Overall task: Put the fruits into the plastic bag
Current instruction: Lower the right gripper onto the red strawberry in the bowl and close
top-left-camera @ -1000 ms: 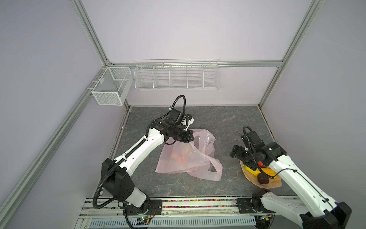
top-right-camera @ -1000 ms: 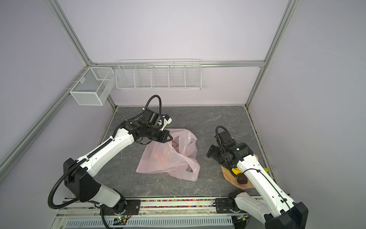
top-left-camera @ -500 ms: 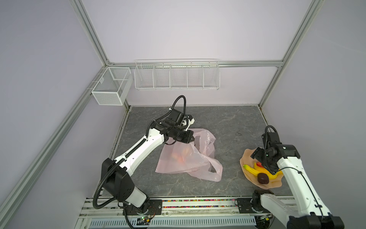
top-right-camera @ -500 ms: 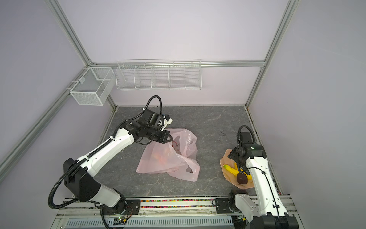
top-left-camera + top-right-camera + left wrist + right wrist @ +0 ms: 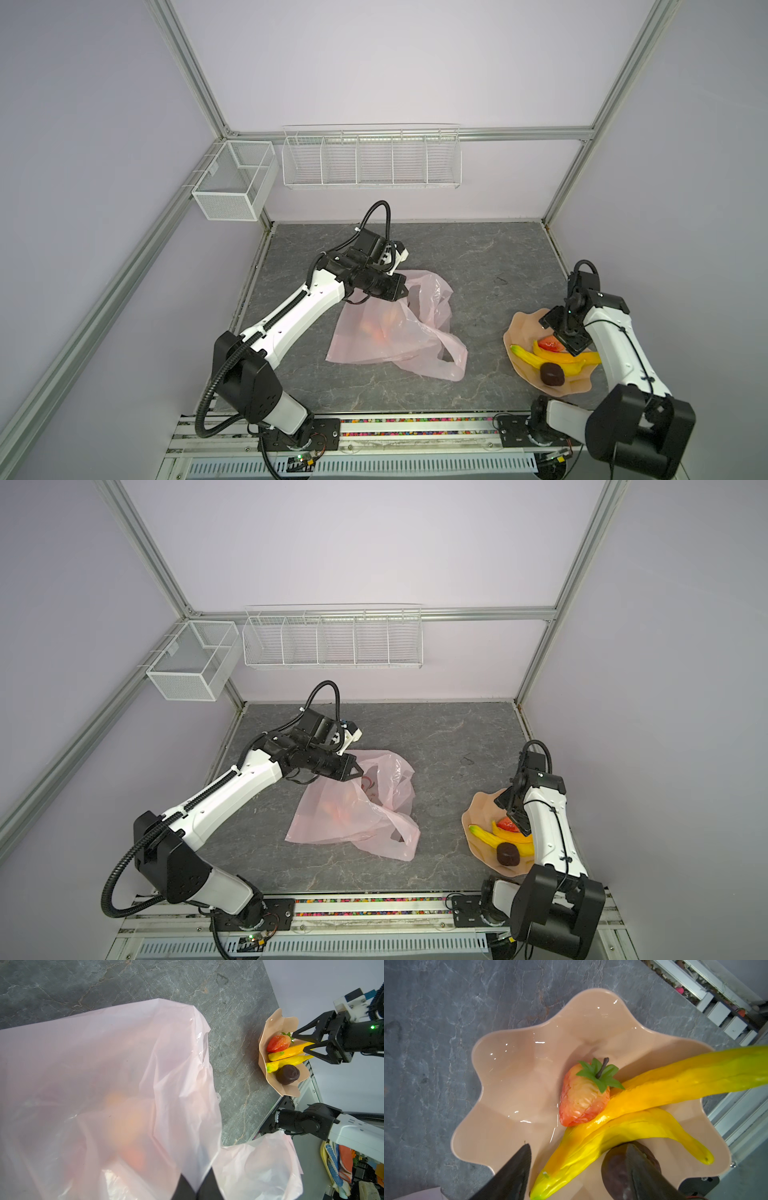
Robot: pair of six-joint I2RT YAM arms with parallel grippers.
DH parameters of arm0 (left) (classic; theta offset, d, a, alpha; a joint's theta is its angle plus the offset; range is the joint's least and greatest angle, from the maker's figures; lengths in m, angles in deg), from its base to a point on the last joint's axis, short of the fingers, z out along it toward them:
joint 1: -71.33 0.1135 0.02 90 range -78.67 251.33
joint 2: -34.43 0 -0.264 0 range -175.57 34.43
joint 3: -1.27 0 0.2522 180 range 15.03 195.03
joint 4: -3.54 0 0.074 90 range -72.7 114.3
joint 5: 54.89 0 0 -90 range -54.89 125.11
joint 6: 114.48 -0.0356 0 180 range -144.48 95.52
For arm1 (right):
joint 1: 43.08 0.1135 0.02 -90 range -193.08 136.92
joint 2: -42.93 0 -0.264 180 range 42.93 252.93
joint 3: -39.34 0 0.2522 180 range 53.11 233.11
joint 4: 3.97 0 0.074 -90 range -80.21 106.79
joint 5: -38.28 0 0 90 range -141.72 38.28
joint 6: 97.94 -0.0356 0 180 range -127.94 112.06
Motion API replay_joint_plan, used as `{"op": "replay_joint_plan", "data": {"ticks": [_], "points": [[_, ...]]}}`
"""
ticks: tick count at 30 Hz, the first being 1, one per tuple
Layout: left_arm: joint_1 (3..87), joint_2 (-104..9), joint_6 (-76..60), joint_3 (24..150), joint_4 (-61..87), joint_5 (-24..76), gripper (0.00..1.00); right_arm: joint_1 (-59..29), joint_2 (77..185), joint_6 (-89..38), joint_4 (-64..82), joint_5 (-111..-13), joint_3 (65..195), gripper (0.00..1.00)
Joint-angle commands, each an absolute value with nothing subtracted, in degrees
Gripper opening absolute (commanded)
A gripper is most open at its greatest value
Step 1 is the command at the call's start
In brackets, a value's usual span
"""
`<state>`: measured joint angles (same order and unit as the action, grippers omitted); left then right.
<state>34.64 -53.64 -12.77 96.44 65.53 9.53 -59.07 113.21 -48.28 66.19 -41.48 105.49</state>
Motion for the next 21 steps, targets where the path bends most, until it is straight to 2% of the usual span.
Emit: {"op": "replay_joint_plan", "data": {"ticks": [1,21], "points": [[34.9,-53.0,-13.6,96.0,65.0,8.7,0.00,-59.6,115.5,-47.9,62.5,-42.5,105.4,0.73],[34.9,-54.4,-13.9,97.0,65.8,8.8,0.00,-59.6,122.9,-49.9,56.7,-42.8,100.1,0.70]]}}
